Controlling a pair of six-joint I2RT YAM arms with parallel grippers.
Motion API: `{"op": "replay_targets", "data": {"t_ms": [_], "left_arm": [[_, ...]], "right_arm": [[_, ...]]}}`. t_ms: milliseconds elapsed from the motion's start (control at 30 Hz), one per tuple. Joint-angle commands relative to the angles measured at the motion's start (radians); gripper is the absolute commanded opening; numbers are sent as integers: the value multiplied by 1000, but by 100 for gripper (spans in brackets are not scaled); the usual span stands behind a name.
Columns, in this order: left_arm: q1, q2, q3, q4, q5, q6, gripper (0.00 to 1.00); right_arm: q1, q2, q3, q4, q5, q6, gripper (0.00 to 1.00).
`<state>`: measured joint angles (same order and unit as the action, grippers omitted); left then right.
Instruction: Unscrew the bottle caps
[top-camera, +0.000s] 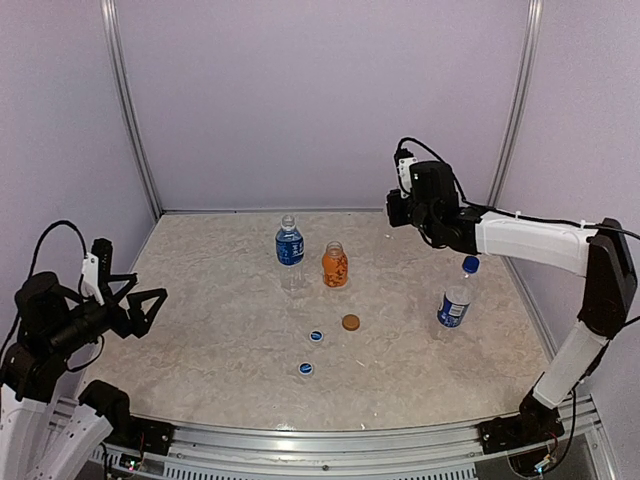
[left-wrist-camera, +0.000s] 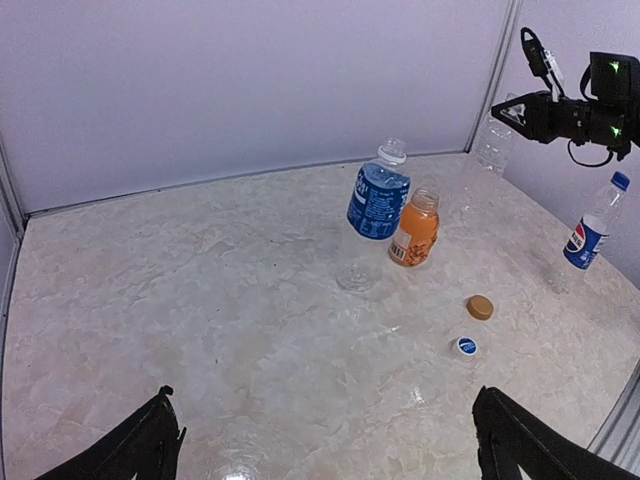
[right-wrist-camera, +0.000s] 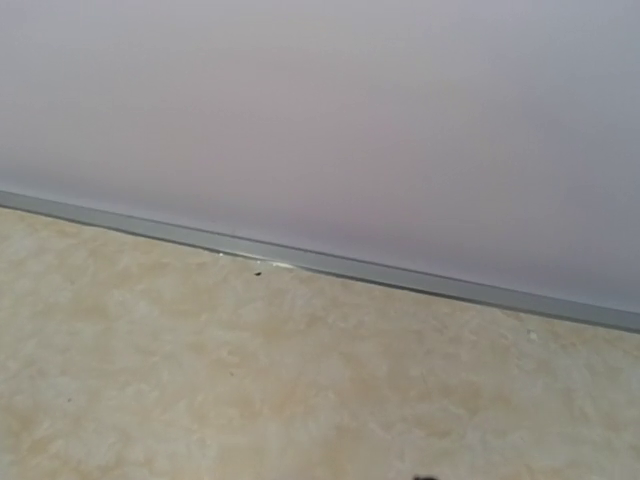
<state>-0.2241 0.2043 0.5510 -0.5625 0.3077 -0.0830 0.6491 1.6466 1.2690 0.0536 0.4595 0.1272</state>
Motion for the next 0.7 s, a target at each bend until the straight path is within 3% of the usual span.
{"op": "replay_targets", "data": {"t_ms": [0,400,433,500,567,667], "left_arm": [[23,-21,-17,51,-39,-42,99],[26,-13,-20,54,-14,-42,99],[26,-13,-20,54,-12,-41,99],[26,-13,-20,55,-10,-41,99],[26,-13,-20,56,-7,-41,99],[26,-11,-21,57,-4,-41,99]], "right_arm": [[-14,104,-24,150,-37,-39,0],[-20,206,-12,120,-56,-36,0],[-20,204,-11,111,-59,-35,9],[-20,201,-5,87,-66,-35,40],[-20,196,9,61,-70,-33,64],[-20,183,21,38,-77,-32,85]]}}
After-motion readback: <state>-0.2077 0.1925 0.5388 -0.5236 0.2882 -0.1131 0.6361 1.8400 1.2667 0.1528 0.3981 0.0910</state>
